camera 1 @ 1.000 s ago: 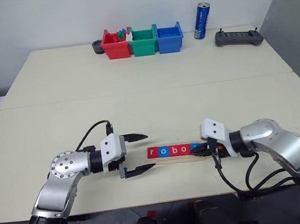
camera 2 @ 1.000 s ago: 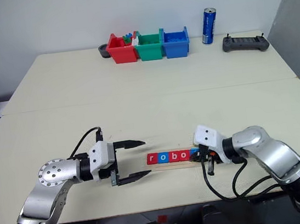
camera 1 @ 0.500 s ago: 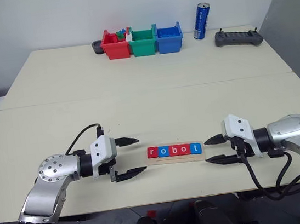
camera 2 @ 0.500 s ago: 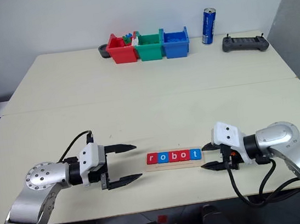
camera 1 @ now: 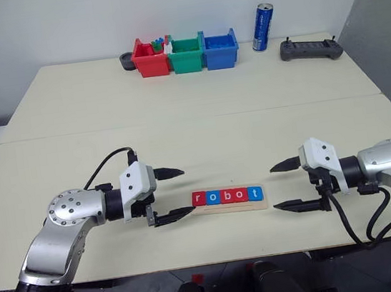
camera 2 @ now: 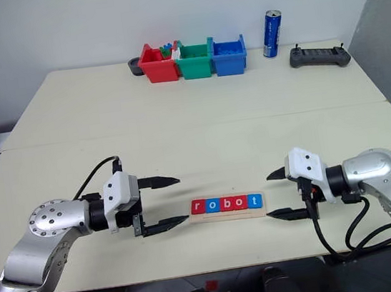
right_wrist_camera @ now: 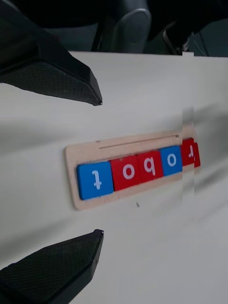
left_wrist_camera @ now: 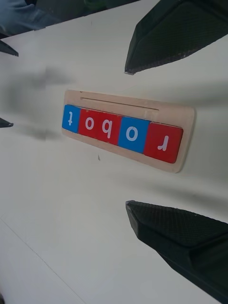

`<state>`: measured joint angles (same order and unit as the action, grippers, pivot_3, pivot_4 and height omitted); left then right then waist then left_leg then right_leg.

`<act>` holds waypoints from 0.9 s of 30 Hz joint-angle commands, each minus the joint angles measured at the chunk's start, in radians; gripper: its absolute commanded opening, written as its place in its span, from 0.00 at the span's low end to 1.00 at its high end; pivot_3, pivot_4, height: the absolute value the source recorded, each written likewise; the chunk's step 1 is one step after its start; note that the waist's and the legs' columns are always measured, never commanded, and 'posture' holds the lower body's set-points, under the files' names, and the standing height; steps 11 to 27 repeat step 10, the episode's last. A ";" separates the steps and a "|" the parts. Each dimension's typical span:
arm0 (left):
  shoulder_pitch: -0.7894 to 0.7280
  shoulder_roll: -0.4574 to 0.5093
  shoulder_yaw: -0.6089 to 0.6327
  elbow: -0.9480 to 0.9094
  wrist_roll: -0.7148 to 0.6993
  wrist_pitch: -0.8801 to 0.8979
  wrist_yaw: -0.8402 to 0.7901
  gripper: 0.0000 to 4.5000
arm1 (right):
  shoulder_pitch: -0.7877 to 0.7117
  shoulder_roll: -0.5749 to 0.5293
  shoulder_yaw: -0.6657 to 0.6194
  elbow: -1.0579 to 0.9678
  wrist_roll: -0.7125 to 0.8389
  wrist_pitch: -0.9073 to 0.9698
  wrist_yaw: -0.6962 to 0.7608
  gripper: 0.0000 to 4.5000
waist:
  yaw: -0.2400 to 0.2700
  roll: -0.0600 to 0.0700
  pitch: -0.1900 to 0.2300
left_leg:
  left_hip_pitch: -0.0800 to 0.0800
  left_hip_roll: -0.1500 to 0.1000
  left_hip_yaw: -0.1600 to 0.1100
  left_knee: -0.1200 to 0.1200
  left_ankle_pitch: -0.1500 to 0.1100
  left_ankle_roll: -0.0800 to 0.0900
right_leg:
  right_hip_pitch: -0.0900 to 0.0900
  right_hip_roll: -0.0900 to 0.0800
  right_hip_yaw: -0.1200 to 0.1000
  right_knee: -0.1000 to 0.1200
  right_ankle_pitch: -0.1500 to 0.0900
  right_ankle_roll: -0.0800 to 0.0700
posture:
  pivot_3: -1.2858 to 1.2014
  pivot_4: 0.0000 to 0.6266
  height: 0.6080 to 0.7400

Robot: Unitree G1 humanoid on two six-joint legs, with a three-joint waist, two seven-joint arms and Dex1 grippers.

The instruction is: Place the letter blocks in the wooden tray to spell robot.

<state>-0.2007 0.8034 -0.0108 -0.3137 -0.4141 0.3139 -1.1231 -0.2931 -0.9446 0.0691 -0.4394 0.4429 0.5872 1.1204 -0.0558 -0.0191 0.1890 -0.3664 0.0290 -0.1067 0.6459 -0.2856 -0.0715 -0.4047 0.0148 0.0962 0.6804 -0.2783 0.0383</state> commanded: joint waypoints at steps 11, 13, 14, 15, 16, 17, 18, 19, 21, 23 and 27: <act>-0.019 -0.003 0.017 -0.009 -0.022 -0.010 -0.013 1.00 | -0.005 -0.027 -0.026 0.018 -0.036 -0.046 0.006 0.99 | 0.001 0.000 0.000 | 0.000 0.000 0.000 0.000 0.000 0.000 | 0.000 0.000 0.000 0.000 0.000 0.000 | 0.52 0.24 1.00; -0.019 -0.003 0.017 -0.009 -0.022 -0.010 -0.013 1.00 | -0.005 -0.027 -0.026 0.018 -0.036 -0.046 0.006 0.99 | 0.001 0.000 0.000 | 0.000 0.000 0.000 0.000 0.000 0.000 | 0.000 0.000 0.000 0.000 0.000 0.000 | 0.52 0.24 1.00; -0.019 -0.003 0.017 -0.009 -0.022 -0.010 -0.013 1.00 | -0.005 -0.027 -0.026 0.018 -0.036 -0.046 0.006 0.99 | 0.001 0.000 0.000 | 0.000 0.000 0.000 0.000 0.000 0.000 | 0.000 0.000 0.000 0.000 0.000 0.000 | 0.52 0.24 1.00; -0.019 -0.003 0.017 -0.009 -0.022 -0.010 -0.013 1.00 | -0.005 -0.027 -0.026 0.018 -0.036 -0.046 0.006 0.99 | 0.001 0.000 0.000 | 0.000 0.000 0.000 0.000 0.000 0.000 | 0.000 0.000 0.000 0.000 0.000 0.000 | 0.52 0.24 1.00; -0.019 -0.003 0.017 -0.009 -0.022 -0.010 -0.013 1.00 | -0.005 -0.027 -0.026 0.018 -0.036 -0.046 0.006 0.99 | 0.001 0.000 0.000 | 0.000 0.000 0.000 0.000 0.000 0.000 | 0.000 0.000 0.000 0.000 0.000 0.000 | 0.52 0.24 1.00; -0.019 -0.003 0.017 -0.009 -0.022 -0.010 -0.013 1.00 | -0.005 -0.027 -0.026 0.018 -0.036 -0.046 0.006 0.99 | 0.001 0.000 0.000 | 0.000 0.000 0.000 0.000 0.000 0.000 | 0.000 0.000 0.000 0.000 0.000 0.000 | 0.52 0.24 1.00; -0.019 -0.003 0.017 -0.009 -0.022 -0.010 -0.013 1.00 | -0.005 -0.027 -0.026 0.018 -0.036 -0.046 0.006 0.99 | 0.001 0.000 0.000 | 0.000 0.000 0.000 0.000 0.000 0.000 | 0.000 0.000 0.000 0.000 0.000 0.000 | 0.52 0.24 1.00; -0.019 -0.003 0.017 -0.009 -0.022 -0.010 -0.013 1.00 | -0.005 -0.027 -0.026 0.018 -0.036 -0.046 0.006 0.99 | 0.001 0.000 0.000 | 0.000 0.000 0.000 0.000 0.000 0.000 | 0.000 0.000 0.000 0.000 0.000 0.000 | 0.52 0.24 1.00; -0.019 -0.003 0.017 -0.009 -0.022 -0.010 -0.013 1.00 | -0.005 -0.027 -0.026 0.018 -0.036 -0.046 0.006 0.99 | 0.001 0.000 0.000 | 0.000 0.000 0.000 0.000 0.000 0.000 | 0.000 0.000 0.000 0.000 0.000 0.000 | 0.52 0.24 1.00; -0.019 -0.003 0.017 -0.009 -0.022 -0.010 -0.013 1.00 | -0.005 -0.027 -0.026 0.018 -0.036 -0.046 0.006 0.99 | 0.001 0.000 0.000 | 0.000 0.000 0.000 0.000 0.000 0.000 | 0.000 0.000 0.000 0.000 0.000 0.000 | 0.52 0.24 1.00; -0.019 -0.003 0.017 -0.009 -0.022 -0.010 -0.013 1.00 | -0.005 -0.027 -0.026 0.018 -0.036 -0.046 0.006 0.99 | 0.001 0.000 0.000 | 0.000 0.000 0.000 0.000 0.000 0.000 | 0.000 0.000 0.000 0.000 0.000 0.000 | 0.52 0.24 1.00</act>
